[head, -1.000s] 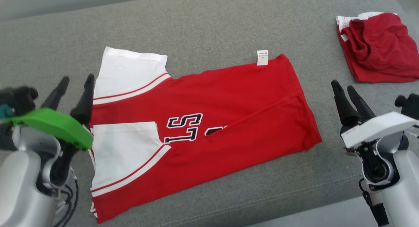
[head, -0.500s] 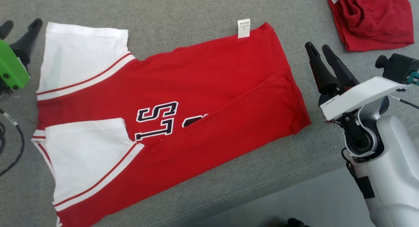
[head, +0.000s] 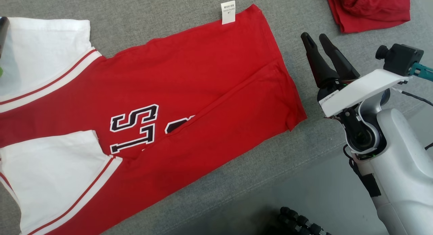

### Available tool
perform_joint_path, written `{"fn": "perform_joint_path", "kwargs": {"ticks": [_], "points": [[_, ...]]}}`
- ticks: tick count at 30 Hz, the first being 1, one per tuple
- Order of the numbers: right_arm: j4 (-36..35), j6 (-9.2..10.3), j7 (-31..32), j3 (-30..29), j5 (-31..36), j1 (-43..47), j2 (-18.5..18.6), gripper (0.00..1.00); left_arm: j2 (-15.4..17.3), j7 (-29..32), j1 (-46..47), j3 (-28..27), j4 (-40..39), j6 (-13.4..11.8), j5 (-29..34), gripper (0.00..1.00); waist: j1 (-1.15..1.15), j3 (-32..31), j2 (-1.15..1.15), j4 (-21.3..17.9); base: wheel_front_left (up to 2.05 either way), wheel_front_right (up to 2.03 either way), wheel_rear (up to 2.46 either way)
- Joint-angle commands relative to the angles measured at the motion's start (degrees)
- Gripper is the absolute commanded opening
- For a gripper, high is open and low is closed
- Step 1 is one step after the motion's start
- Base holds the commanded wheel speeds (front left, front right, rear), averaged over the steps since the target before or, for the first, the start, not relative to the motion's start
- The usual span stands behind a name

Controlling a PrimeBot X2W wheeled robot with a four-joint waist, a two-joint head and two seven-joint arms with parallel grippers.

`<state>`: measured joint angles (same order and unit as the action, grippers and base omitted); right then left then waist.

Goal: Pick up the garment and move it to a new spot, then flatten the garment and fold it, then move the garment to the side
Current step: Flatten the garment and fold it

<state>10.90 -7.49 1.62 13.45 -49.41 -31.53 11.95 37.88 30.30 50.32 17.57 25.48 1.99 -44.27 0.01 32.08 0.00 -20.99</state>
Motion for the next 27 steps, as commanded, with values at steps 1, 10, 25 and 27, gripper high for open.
{"fn": "perform_joint_path", "kwargs": {"ticks": [1, 10, 25, 27], "points": [[0.18, 0.01, -0.54, 0.21, -0.59, -0.73, 0.37, 1.0, 0.83, 0.26, 1.09, 0.05, 0.4, 0.24, 0.2, 1.0, -0.01, 0.47, 0.0, -0.5, 0.0, 0.0, 0.0], [1.33, 0.01, -2.35, 1.55, -2.09, -1.39, 1.49, 1.0, 1.22, 2.49, 1.05, 1.3, 0.64, 1.86, -0.93, 0.25, -0.01, -0.05, 0.0, 0.26, 0.0, 0.0, 0.0], [6.7, 0.01, -1.09, 1.3, -0.67, -3.74, 4.18, 1.0, -1.69, -3.02, -0.54, 5.39, -3.72, 5.1, -2.14, 0.0, -0.01, -3.9, 0.0, 3.8, 0.0, 0.0, 0.0], [7.49, 0.01, -0.5, 1.44, -0.11, -4.33, 4.62, 1.0, -1.85, -3.3, -0.66, 5.82, -4.21, 5.18, -2.46, 0.0, -0.01, -4.25, 0.0, 4.31, 0.0, 0.0, 0.0]]}}
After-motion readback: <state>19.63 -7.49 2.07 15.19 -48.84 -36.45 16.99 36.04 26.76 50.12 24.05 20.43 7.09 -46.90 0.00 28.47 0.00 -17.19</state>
